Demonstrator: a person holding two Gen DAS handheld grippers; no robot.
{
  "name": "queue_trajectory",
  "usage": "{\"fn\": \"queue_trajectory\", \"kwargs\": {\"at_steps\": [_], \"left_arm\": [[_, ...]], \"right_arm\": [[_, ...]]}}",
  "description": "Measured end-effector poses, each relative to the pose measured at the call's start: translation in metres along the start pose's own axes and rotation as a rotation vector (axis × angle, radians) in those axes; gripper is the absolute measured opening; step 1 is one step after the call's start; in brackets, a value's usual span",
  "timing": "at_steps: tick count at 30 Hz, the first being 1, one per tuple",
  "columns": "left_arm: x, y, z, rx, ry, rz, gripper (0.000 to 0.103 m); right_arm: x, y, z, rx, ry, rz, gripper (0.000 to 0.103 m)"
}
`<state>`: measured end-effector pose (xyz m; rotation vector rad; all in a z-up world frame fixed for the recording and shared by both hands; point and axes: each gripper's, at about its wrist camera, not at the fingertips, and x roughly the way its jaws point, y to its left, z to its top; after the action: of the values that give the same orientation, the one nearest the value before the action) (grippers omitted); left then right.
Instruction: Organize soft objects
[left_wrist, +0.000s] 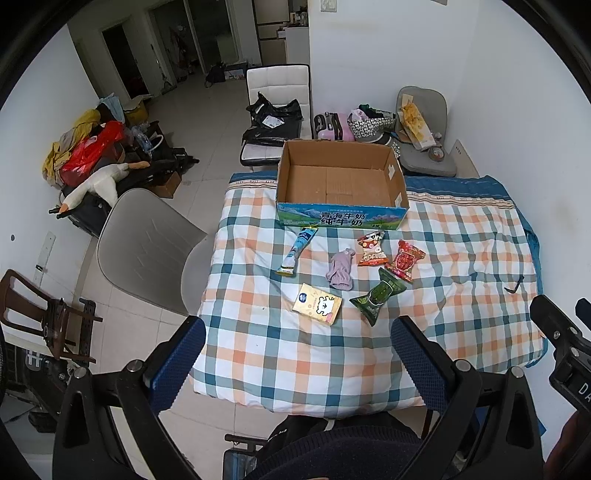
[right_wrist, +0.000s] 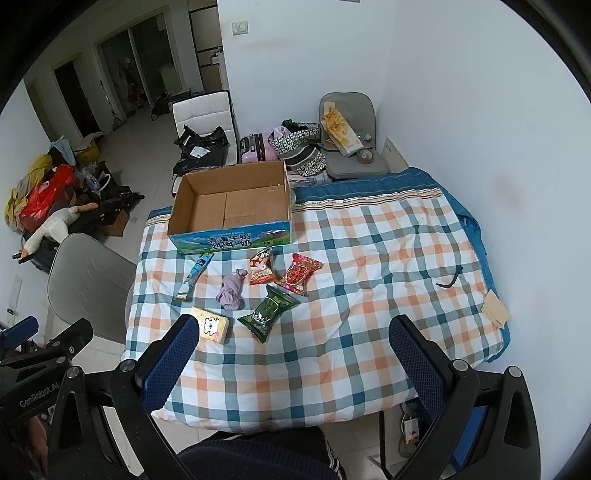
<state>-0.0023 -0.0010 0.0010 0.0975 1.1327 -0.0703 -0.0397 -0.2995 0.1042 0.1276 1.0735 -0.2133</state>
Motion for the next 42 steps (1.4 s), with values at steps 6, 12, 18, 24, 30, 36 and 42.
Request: {"fn": "queue_trajectory", "kwargs": {"at_steps": [6,12,18,24,30,36,42], "left_arm": [[0.003,0.002,-0.001,0.001,-0.003,-0.002,0.103],[-0.001,0.000,0.001,0.001,-0.008,-0.001,0.103],[-0.002,0.000,0.001,0.000,-0.012,-0.001,0.103],[-0.007,-0.006,0.013,0.001,-0.017,0.000,0.103],[-0.010,-0.007,0.018,0.002,-0.022,0.000,0.103],[-0.012,-0.009,0.024,0.000,-0.030,-0.002,0.103],[-0.012,-0.009,0.023,0.000,-0.033,-0.003,0.103]], "right_arm": [[-0.002,0.000,-0.001,0.001,-0.004,0.001,0.103],[-0.004,0.000,0.000,0.002,-0.007,0.000,0.103],[-0.004,-0.002,-0.003,0.002,-0.011,0.000,0.103],[-0.006,-0.002,-0.002,0.003,-0.013,0.001,0.103],[-0.007,-0.003,-0.001,0.003,-0.017,0.001,0.103],[-0.008,-0.003,-0.001,0.003,-0.019,0.000,0.103],[-0.008,-0.004,0.000,0.003,-0.021,0.001,0.103]]}}
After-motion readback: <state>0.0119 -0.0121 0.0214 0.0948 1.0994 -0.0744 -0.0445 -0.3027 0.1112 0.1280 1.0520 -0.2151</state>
